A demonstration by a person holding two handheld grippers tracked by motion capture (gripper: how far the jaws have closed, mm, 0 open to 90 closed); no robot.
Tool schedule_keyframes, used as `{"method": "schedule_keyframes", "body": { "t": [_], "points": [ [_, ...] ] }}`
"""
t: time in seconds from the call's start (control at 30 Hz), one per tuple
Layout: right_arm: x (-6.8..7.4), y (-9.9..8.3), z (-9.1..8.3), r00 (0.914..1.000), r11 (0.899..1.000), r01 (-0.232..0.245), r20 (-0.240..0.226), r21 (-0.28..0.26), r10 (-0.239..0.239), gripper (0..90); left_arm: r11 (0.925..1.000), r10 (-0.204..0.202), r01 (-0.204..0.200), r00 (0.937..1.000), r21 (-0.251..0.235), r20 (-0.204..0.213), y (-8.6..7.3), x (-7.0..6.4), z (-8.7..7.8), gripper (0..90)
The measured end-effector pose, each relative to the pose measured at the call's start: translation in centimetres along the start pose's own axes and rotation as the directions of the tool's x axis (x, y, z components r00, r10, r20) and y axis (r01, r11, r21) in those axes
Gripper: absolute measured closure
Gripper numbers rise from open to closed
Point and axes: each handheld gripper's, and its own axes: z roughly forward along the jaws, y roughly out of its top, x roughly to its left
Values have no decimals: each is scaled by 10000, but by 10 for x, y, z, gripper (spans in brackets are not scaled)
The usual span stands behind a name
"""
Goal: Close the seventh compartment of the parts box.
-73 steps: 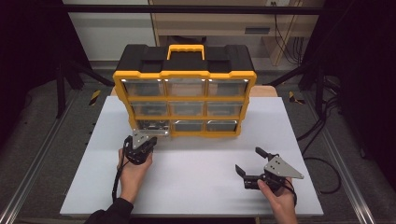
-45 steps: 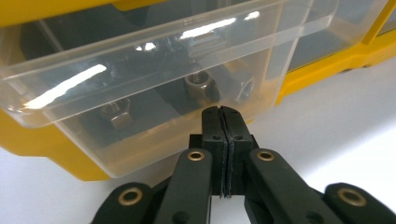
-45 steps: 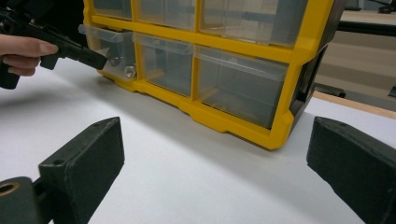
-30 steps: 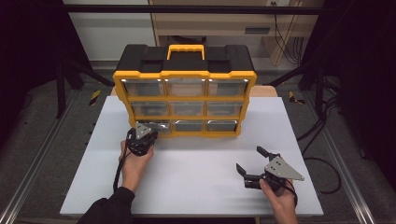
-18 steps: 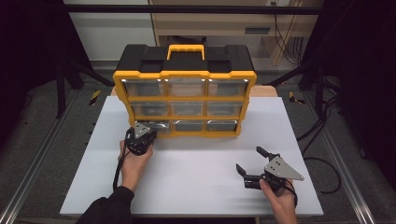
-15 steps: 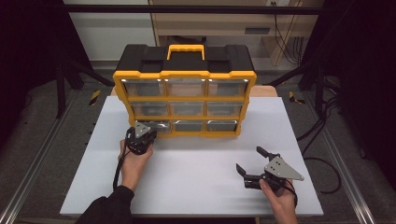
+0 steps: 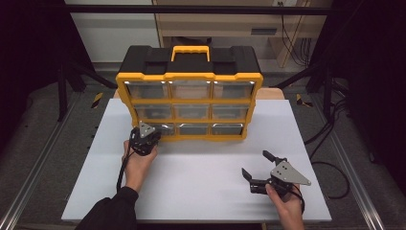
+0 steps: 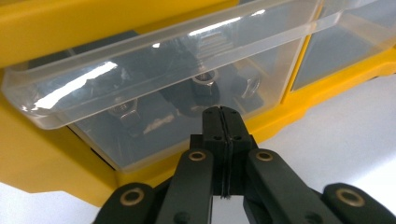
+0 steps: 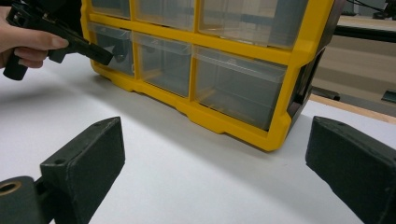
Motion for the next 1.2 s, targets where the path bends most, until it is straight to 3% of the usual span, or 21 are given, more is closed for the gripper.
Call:
{"method": "schedule_keyframes", "body": {
  "t": [0.47,0.73,1.2],
  "points": [
    [-7,-1,-4,9987,9996,-267,422,-66,269,55,9999,-15,15,10000,-100,-30,1,0,1,893],
    [-6,-1,-3,9990,9994,-346,285,-36,347,51,9998,193,-193,9997,14,-114,2,2,2,893],
    [-6,-1,-3,9992,9995,-304,242,14,303,51,9999,147,-148,9998,-69,-166,4,1,4,892]
  ]
}}
